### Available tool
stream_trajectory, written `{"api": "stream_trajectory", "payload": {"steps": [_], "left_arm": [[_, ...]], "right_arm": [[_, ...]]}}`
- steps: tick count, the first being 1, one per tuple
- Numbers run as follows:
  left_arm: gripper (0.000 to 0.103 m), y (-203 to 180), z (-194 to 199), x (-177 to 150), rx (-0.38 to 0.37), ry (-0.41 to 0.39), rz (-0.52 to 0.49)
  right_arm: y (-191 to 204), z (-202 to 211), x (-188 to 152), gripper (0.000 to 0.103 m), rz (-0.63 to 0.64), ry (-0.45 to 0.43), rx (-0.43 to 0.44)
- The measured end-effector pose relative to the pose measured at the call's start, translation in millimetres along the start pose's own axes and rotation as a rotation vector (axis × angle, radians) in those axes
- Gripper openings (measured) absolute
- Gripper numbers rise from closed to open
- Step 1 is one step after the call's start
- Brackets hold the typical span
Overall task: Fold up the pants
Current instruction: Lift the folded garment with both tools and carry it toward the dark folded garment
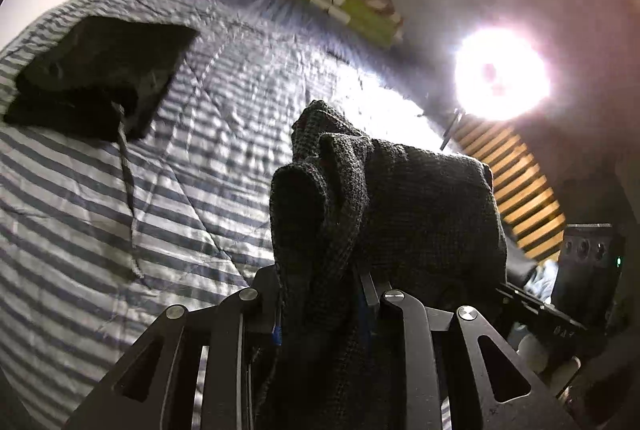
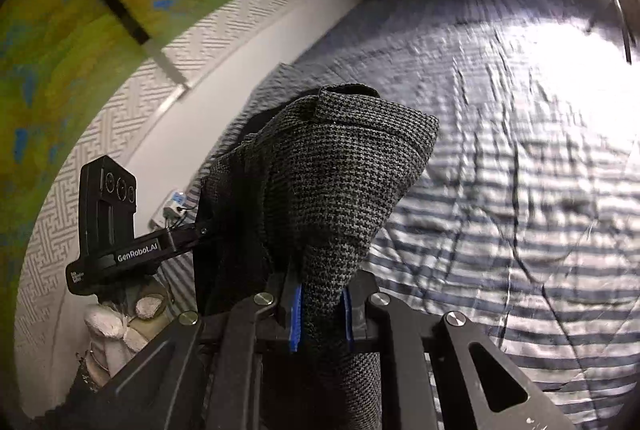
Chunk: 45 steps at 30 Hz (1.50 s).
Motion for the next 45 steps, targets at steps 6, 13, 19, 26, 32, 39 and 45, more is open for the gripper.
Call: {"api": "stream_trajectory", "payload": {"steps": [6,13,19,26,32,39,45], "left_arm": [[0.027,1,72,24,0.008,-0.129,-0.006],[0.027,28,143,85,0.087,-0.263,-0.025],[0.027,73,171,153,0.179,-0.325,-0.012],[0.027,140,146,233,0.259,-0.327,0.006],[0.027,213,79,274,0.286,-0.253,0.049],[0.034,290,-26,297,0.396,-0.133,0.089],[0.038,321,-41,301,0.444,-0.166,0.190]], "right_arm": [[58,20,25,0.013,0.091,-0.062,0.042],[133,-4,81,0.013,0.162,-0.107,0.115],[174,-56,135,0.013,0.174,-0.132,0.165],[176,-143,188,0.013,0.124,-0.120,0.207],[148,-233,213,0.013,0.066,-0.069,0.193],[104,-331,218,0.024,0.026,-0.006,0.063],[60,-365,228,0.029,-0.033,0.031,-0.145]]}}
Point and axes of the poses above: each gripper's, at about its wrist camera, not at the fingertips, and z roughly against the way its jaws point, y to its left, x to its top, the point moved 3 cm from there along -z, roughly the way its jaws point, and after that the axes turned 1 degree about -z, right-handed, at the moved point
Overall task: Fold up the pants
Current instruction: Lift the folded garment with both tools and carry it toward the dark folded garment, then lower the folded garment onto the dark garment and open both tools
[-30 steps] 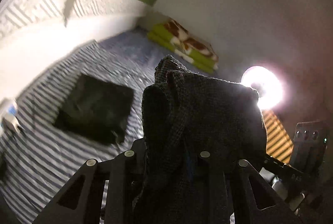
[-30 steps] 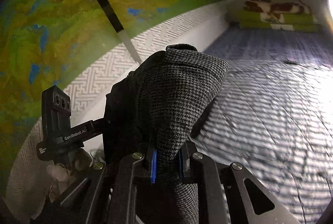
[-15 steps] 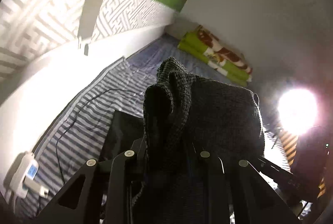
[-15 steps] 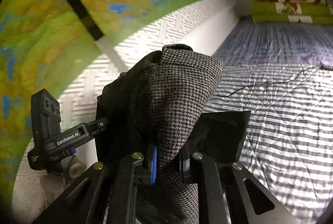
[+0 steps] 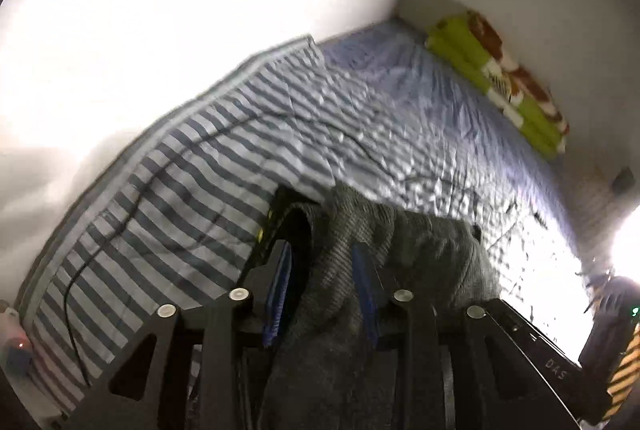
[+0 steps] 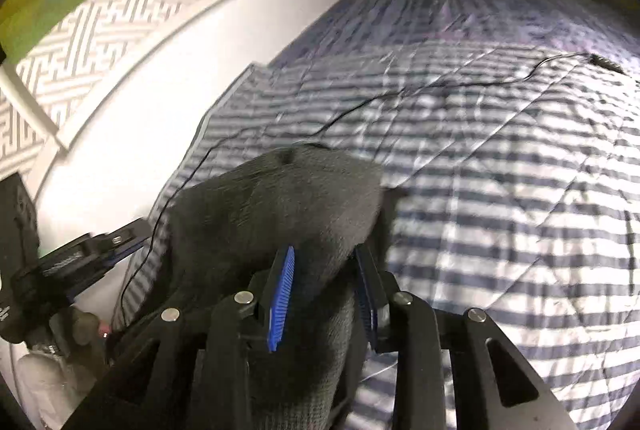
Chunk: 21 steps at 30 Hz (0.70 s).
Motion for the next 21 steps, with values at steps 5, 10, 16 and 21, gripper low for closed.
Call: {"api": "stream_trajectory", "payload": {"steps": [5,10,16,21], "left_arm": [[0.038,-19,34,-18,-0.007,-0.024,-0.116],[0.038,-48,73,-73,-0.033,0.017,-0.220],[0.038,-46,71,-137,0.057,0.112,-0.223],[0.041,-52,93,-176,0.159,0.176,-0.278]], "right_arm": [[3,38,-10,0.029,0.055,-0.066,0.020],[33,67,-61,0.029,0.190,-0.043,0.111],[41,50,-122,0.029,0.257,0.108,0.023],[30,78,-149,0.029,0.230,0.182,0.015]]}}
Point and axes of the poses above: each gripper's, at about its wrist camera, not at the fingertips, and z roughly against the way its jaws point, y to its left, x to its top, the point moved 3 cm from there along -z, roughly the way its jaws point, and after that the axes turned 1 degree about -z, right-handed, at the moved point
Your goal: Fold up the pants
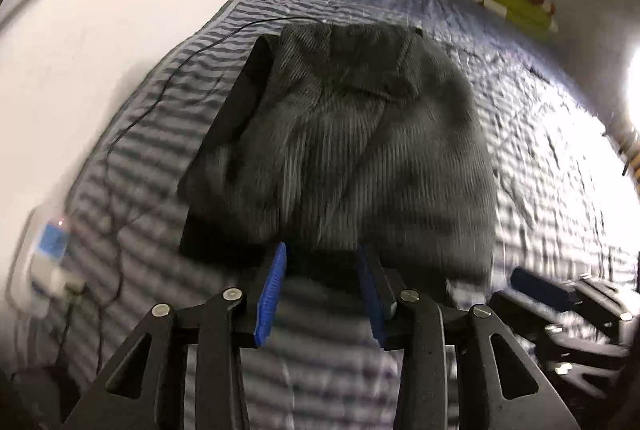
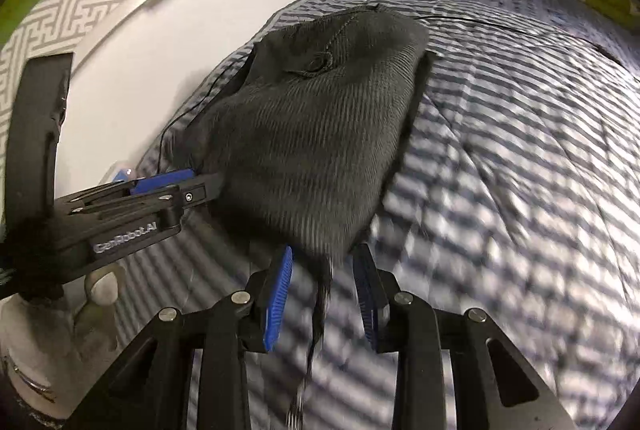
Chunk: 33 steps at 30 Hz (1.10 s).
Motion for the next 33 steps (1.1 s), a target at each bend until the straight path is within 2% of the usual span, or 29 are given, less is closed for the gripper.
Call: {"api": "stream_trajectory", "payload": {"steps": [2,7,17,22,24,26,29,33], "left_arm": [[0.041,-9,20,-20,-0.014,0.005,-0.006],[0.041,-29,81,-62,-0.053,-0.052,0.034],[0.042,-97,256,-166,-0.084,-0.252,0.041],[0.049,-129,325,-216,-0.059,-0.339,-0.010],[0.058,-145,350,-240,-0.050,-0.376,-0.037],[0.061,-157,370,-265,-0.053,-0.403,-0.047],[0.062,-169,389,-292,-0.065,-0.418,-0.048],[0.072,-176,407,-320,-0.064,-0.434,-0.046]], "right_arm": [[1,24,-15,0.029,0.018,-0.010,-0.014],[5,97,-61,0.029,0.041,-0.045,-0.034],[12,251,-165,0.031,0.053,-0.200,-0.065],[17,317,-218,0.037,0.080,-0.286,-0.076],[18,334,-233,0.040,0.087,-0.315,-0.096],[19,352,-252,0.042,0.087,-0.343,-0.113],[19,372,-277,0.044,0.083,-0.376,-0.123],[17,384,-300,0.053,0.071,-0.402,-0.138]]}}
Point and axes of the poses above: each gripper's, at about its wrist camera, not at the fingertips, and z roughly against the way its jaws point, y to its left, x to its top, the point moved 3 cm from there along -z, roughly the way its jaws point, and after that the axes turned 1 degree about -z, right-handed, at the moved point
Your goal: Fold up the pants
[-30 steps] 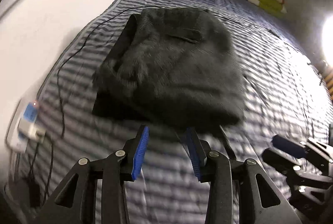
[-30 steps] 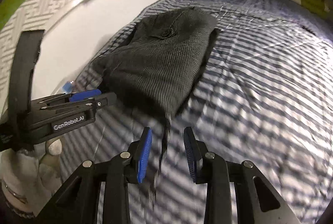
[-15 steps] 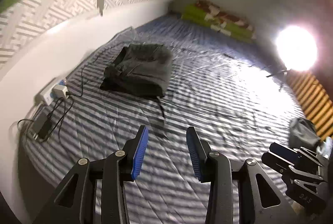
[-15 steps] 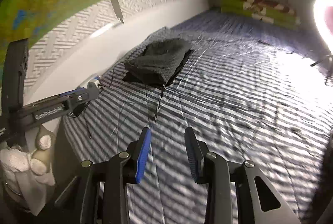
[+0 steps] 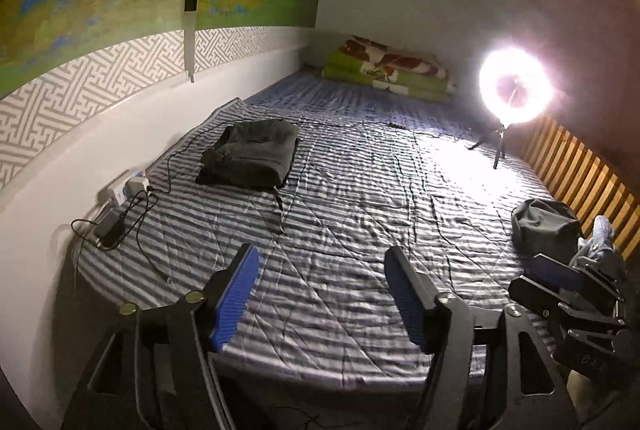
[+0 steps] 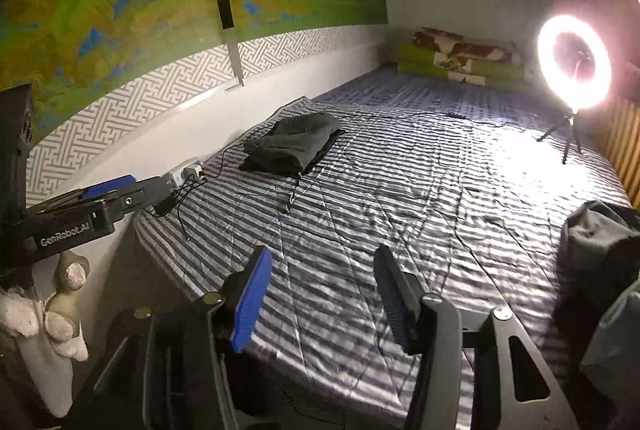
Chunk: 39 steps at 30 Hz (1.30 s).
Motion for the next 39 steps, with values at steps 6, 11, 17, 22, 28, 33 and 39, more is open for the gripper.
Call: {"api": "stream_trajectory", "payload": {"steps": [6,11,17,22,28,33,39], "left_arm": [[0.087,-3,21,-24,0.030,-0.016,-0.024],[0.096,7,22,-34,0.044,0.000,-0.021],[0.100,28,18,-41,0.093,0.013,0.002],[0.100,38,12,-43,0.084,0.033,0.023],[0.101,35,4,-47,0.078,0.048,0.022],[0.101,31,-1,-47,0.078,0.048,0.008],[0.101,28,-7,-49,0.081,0.057,0.005]], "right_arm": [[8,14,-23,0.066,-0.004,-0.024,-0.012],[23,14,-34,0.071,0.027,-0.035,-0.025],[39,9,-33,0.073,0.052,-0.042,-0.013],[40,7,-34,0.074,0.048,-0.035,0.001],[36,10,-37,0.074,0.053,-0.035,-0.018],[31,11,-38,0.074,0.054,-0.039,-0.028],[25,3,-40,0.074,0.037,-0.021,-0.023]]}}
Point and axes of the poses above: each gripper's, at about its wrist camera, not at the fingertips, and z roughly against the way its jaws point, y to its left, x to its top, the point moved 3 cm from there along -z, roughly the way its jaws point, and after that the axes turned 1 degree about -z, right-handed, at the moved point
